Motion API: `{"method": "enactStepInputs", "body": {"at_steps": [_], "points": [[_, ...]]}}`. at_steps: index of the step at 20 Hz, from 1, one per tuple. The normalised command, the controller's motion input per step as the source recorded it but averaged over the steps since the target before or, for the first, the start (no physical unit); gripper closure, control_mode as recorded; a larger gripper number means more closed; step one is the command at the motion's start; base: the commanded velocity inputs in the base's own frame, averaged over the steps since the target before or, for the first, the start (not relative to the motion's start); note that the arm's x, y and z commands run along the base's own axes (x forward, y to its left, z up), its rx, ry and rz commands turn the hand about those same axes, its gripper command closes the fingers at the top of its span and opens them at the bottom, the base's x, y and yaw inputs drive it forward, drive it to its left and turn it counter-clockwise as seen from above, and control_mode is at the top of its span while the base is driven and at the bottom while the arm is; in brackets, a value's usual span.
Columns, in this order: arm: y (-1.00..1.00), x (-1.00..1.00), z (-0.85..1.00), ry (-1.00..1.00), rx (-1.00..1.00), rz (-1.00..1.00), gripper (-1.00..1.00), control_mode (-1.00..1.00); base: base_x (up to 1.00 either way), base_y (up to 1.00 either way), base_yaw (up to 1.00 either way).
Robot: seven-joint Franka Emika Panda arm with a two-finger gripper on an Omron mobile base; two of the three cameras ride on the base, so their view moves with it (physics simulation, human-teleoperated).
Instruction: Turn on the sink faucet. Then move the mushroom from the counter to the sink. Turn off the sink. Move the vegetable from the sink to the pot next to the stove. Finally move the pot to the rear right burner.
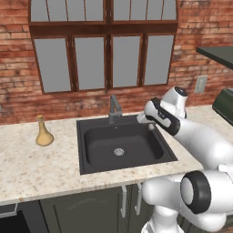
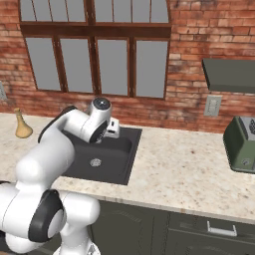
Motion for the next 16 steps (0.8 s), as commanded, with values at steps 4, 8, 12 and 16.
{"method": "enactStepInputs", "body": {"at_steps": [4, 8, 12, 16], "points": [[0.0, -0.21, 0.08, 0.0, 0.0, 0.0, 1.0, -1.0, 0.0, 0.0, 0.0], [0.0, -0.03, 0.0, 0.0, 0.0, -0.01, 1.0, -1.0, 0.0, 0.0, 0.0], [0.0, 0.0, 0.0, 0.0, 0.0, 0.0, 1.0, -1.0, 0.0, 0.0, 0.0], [0.0, 0.0, 0.0, 0.0, 0.0, 0.0, 1.0, -1.0, 0.0, 0.0, 0.0]]}}
